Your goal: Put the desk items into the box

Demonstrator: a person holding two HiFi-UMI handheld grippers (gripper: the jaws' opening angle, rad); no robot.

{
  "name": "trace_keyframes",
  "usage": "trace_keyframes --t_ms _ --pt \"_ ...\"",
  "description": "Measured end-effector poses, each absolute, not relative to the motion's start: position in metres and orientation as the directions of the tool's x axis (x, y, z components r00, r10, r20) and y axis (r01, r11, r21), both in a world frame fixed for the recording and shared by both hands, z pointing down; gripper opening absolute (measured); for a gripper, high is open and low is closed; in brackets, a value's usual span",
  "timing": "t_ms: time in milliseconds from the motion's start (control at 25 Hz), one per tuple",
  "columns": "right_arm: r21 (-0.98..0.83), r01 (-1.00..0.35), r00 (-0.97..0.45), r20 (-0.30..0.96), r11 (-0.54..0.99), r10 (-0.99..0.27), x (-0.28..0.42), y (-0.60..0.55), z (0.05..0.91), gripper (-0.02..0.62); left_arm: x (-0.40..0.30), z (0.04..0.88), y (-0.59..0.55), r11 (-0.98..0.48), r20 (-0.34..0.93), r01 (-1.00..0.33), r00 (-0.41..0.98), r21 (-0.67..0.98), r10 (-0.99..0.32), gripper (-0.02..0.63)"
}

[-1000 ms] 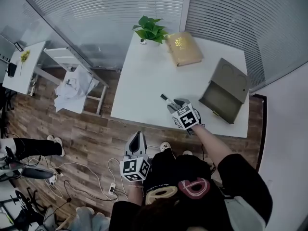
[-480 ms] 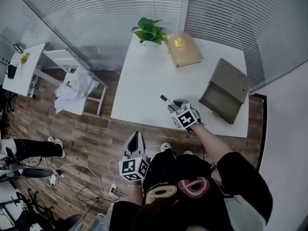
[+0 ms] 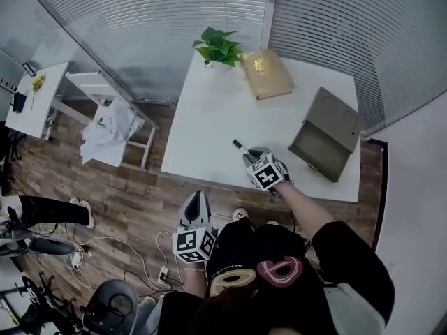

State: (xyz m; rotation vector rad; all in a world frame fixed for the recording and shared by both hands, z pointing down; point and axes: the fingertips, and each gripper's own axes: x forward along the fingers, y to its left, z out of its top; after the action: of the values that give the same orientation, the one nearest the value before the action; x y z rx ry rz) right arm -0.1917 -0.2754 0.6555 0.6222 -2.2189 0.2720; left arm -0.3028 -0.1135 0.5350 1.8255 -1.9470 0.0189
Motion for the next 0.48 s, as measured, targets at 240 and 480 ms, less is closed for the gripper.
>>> trace_keyframes --t_ms 240,480 --pt "-0.005 -0.526 -0.564 0.751 0.851 -0.344 -0.193 -0.277 0.657 0.08 -0.301 0.539 -0.112 0.116 0.353 -0.947 -0.003 0.299 -0.936 0.017" --pt "0.004 -0.516 -0.557 0.759 0.857 -0.339 -0.193 -0.272 0.655 0.077 -0.29 0.542 -0.113 0.092 0.362 -0.952 0.022 0.293 -0.932 0.018"
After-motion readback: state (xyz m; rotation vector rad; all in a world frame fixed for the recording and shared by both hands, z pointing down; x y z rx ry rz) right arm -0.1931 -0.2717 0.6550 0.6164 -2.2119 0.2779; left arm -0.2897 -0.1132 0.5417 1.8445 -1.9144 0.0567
